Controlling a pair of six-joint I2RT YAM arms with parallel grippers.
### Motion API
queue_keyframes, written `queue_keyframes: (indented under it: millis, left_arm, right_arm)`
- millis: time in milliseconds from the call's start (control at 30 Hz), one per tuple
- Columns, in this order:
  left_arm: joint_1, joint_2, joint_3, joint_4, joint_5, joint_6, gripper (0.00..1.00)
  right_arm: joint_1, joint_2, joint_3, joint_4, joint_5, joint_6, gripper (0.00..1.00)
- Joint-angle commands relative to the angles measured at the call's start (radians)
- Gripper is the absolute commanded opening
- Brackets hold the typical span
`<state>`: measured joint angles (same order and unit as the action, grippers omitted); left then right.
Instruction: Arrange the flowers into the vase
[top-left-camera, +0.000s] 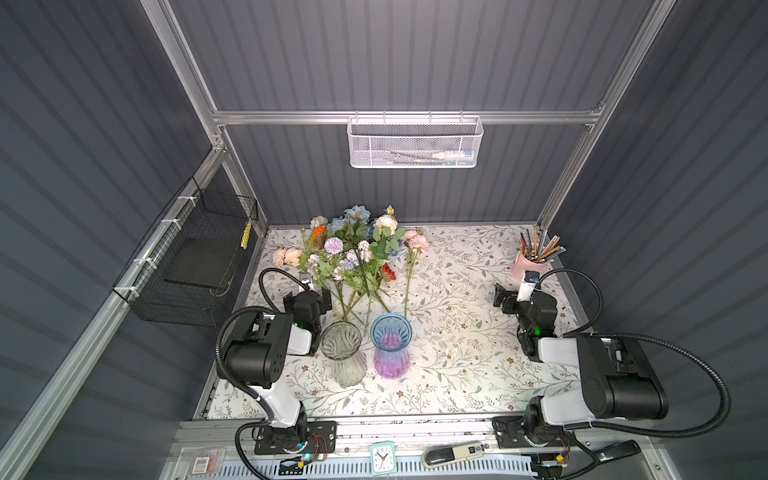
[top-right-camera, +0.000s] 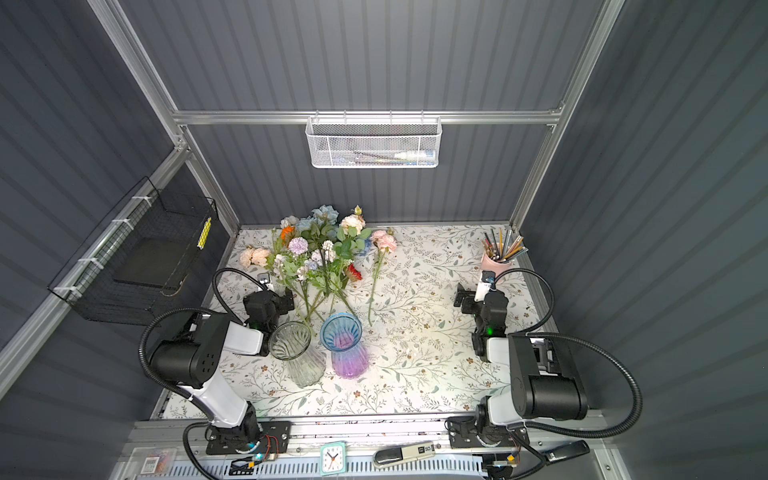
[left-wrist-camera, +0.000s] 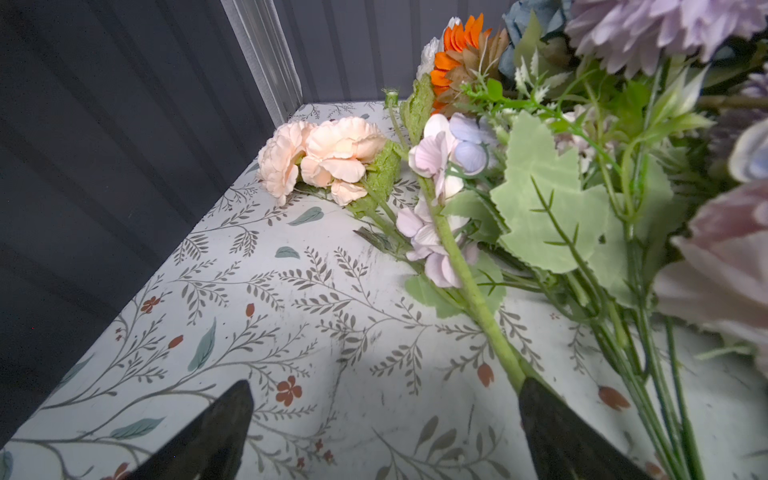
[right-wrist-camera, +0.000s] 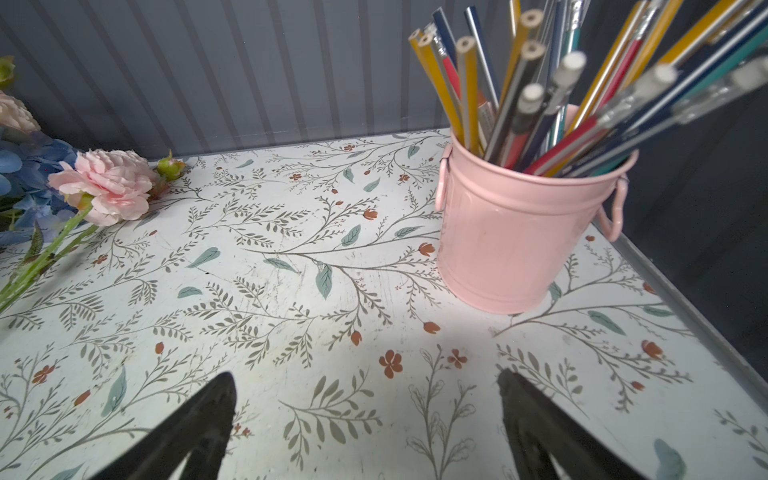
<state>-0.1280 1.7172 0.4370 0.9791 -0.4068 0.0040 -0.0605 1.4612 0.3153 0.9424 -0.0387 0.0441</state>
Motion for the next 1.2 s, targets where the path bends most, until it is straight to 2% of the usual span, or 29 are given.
queue_keyframes:
  millis: [0, 300, 367, 433, 533, 600, 700, 800, 867, 1000, 1167]
  left_arm:
    - [0.008, 0.005, 0.020, -0.019, -0.003, -0.011, 1.00]
    - [0.008, 0.004, 0.007, 0.010, -0.027, -0.007, 1.00]
    - [0.007, -0.036, 0.008, -0.028, -0.039, -0.018, 1.00]
    - [0.004, -0.077, 0.011, -0.058, -0.052, -0.007, 1.00]
    - [0.002, -0.185, 0.039, -0.195, -0.137, -0.049, 1.00]
    - [0.002, -0.255, 0.058, -0.285, -0.187, -0.088, 1.00]
    - [0.002, -0.377, 0.092, -0.436, -0.181, -0.158, 1.00]
    - [0.001, -0.487, 0.109, -0.502, -0.146, -0.203, 1.00]
    - [-0.001, -0.554, 0.145, -0.568, -0.085, -0.226, 1.00]
    - [-0.002, -0.617, 0.245, -0.682, 0.092, -0.241, 1.00]
    - [-0.009, -0.615, 0.324, -0.739, 0.323, -0.289, 1.00]
  right_arm:
    - [-0.007, -0.002, 0.019, 0.012, -0.009, -0.001, 0.99]
    - [-0.002, -0.016, 0.013, 0.015, -0.004, -0.007, 0.99]
    - [0.025, -0.070, 0.032, -0.061, 0.052, -0.021, 0.99]
    - [0.044, -0.117, 0.084, -0.186, 0.114, -0.021, 0.99]
    - [0.076, -0.179, 0.218, -0.465, 0.147, -0.004, 0.99]
    - [0.099, -0.207, 0.319, -0.655, 0.108, 0.067, 0.99]
    - [0.157, -0.220, 0.455, -0.877, -0.026, 0.173, 0.99]
    - [0.268, -0.209, 0.606, -1.098, -0.048, 0.210, 0.95]
    - [0.366, -0.189, 0.734, -1.256, -0.045, 0.237, 0.89]
    - [0.516, -0.136, 0.934, -1.513, -0.107, 0.290, 0.76]
    - [0.694, -0.102, 1.075, -1.721, -0.162, 0.292, 0.74]
